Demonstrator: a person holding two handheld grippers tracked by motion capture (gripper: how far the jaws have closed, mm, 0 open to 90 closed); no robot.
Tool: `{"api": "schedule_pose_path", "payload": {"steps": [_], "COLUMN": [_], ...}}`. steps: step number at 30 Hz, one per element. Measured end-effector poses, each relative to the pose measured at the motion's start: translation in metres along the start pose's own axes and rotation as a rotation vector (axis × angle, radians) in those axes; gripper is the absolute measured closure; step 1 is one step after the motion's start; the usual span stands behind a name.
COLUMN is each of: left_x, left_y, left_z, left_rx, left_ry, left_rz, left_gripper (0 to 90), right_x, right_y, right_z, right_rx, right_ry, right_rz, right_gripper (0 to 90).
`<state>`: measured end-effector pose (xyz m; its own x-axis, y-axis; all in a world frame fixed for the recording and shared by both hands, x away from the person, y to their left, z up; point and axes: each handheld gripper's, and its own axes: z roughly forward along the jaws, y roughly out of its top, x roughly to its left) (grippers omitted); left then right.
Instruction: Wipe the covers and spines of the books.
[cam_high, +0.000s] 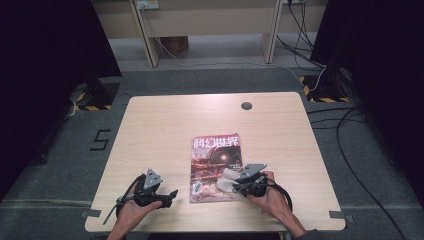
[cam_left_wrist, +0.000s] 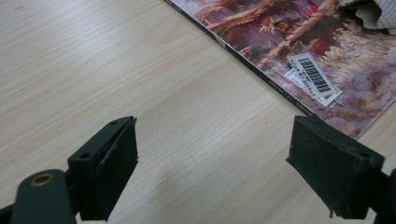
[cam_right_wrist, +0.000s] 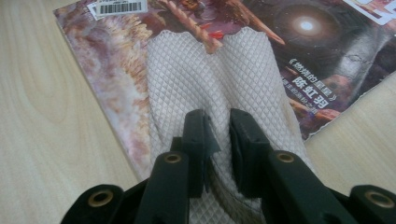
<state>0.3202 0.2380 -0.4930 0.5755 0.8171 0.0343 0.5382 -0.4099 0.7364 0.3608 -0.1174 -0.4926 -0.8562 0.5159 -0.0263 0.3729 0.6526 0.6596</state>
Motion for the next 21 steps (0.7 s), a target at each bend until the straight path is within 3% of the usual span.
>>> {"api": "schedule_pose_path", "payload": {"steps": [6,21], "left_x": [0.000,0.000], "left_y": [0.000,0.000], "left_z": [0.000,0.000], "left_rx": [0.004,0.004], "left_ry": [0.000,-0.002], "left_rz": [0.001,0.000], "left_gripper": [14.9,14.9], "right_x": [-0.009,-0.073], "right_y": [0.004,0.033], "right_z": [0.005,0.034], "right_rx": [0.002,-0.014], "right_ry": [-0.030,-0.184], "right_rz": [0.012,0.115], "right_gripper": [77.1,77.1]}}
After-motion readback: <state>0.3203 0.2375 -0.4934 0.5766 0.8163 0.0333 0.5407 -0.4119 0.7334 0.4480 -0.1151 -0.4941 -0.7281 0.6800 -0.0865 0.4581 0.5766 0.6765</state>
